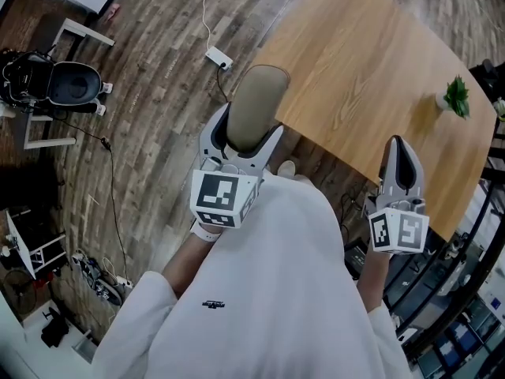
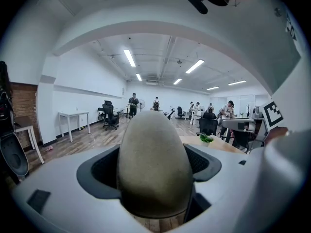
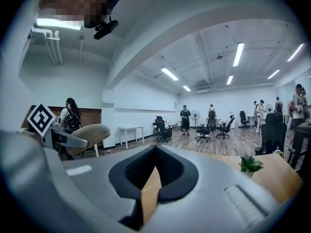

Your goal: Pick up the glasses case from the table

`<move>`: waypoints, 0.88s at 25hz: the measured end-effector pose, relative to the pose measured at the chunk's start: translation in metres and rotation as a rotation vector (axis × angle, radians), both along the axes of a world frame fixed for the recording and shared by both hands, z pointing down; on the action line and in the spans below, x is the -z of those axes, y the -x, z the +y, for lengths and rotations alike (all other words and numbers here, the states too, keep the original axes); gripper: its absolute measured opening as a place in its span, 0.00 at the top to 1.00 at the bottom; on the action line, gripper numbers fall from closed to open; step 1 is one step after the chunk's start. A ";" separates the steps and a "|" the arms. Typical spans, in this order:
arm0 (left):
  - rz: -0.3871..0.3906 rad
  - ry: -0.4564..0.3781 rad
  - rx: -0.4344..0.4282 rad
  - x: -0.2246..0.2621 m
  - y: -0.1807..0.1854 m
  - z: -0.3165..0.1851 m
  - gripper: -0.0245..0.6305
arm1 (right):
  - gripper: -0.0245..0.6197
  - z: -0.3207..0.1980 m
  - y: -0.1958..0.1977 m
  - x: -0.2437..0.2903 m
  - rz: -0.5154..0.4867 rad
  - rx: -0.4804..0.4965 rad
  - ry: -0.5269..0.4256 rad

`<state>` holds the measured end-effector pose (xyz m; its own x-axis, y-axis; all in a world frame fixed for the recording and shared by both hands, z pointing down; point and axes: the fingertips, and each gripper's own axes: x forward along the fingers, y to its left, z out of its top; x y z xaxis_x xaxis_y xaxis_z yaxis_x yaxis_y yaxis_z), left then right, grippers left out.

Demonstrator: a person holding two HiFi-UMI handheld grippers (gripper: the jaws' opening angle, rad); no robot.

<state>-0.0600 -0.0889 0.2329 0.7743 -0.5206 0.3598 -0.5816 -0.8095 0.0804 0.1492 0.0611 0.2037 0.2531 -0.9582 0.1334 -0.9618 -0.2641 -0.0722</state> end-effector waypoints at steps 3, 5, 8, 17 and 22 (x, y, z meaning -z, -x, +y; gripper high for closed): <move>0.008 0.009 -0.003 -0.001 -0.004 0.003 0.35 | 0.95 0.000 -0.001 0.001 0.009 0.011 0.015; 0.010 0.016 -0.006 -0.004 -0.008 0.007 0.35 | 0.95 0.003 -0.002 0.002 0.016 0.021 0.027; 0.008 0.023 -0.010 -0.008 -0.008 0.009 0.35 | 0.95 0.004 0.002 0.000 0.024 0.039 0.038; 0.003 0.032 -0.021 -0.009 -0.016 0.013 0.35 | 0.95 0.006 0.000 -0.001 0.025 0.048 0.052; 0.002 0.031 -0.026 -0.010 -0.016 0.014 0.35 | 0.95 0.007 0.002 -0.003 0.021 0.045 0.049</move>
